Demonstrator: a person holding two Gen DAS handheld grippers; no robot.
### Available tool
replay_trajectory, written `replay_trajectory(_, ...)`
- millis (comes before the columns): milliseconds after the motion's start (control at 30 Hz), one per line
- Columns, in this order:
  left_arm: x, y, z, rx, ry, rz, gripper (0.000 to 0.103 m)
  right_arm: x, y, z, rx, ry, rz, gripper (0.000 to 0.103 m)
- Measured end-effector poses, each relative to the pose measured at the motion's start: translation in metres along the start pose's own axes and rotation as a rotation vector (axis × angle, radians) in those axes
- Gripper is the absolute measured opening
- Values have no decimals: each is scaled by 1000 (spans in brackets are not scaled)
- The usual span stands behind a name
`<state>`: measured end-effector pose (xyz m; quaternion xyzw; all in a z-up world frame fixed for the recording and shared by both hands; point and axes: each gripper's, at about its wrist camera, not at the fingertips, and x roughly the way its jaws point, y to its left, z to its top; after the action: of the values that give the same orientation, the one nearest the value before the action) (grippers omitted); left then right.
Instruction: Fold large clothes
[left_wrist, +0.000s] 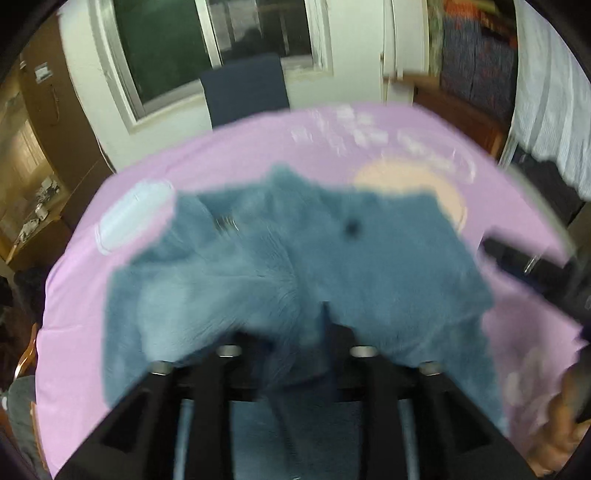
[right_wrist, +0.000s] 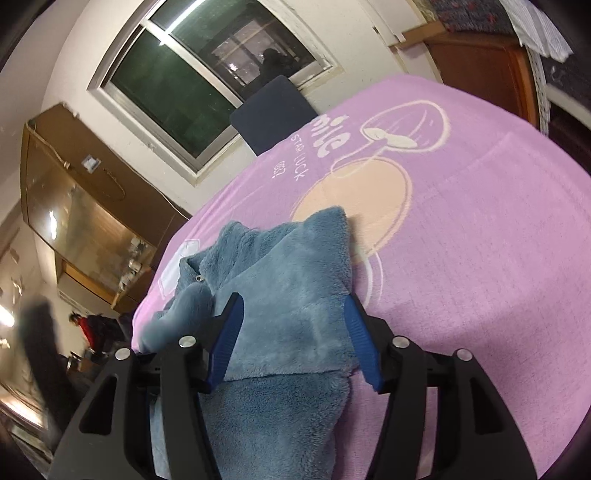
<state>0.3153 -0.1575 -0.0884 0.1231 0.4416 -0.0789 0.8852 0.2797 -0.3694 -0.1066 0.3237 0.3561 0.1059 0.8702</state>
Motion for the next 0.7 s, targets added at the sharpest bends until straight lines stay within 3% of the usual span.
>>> replay_trajectory(100, -2, 9, -13, -13, -11, 2, 48, 1, -5, 1, 31, 12, 27, 57)
replay_trajectory(267, -39, 70, -34, -81, -113, 80, 86, 4, 2, -3, 17, 25, 65, 57)
replay_trajectory(333, -42, 102, -48, -126, -110, 147, 87, 5, 8, -5, -8, 27, 74, 57)
replay_trajectory(500, -34, 170, -70, -274, -55, 144, 87, 7, 41, -20, -152, 40, 70, 57)
replay_trajectory(700, -16, 190, -67, -298, -15, 194, 87, 5, 100, -53, -426, 36, 34, 58)
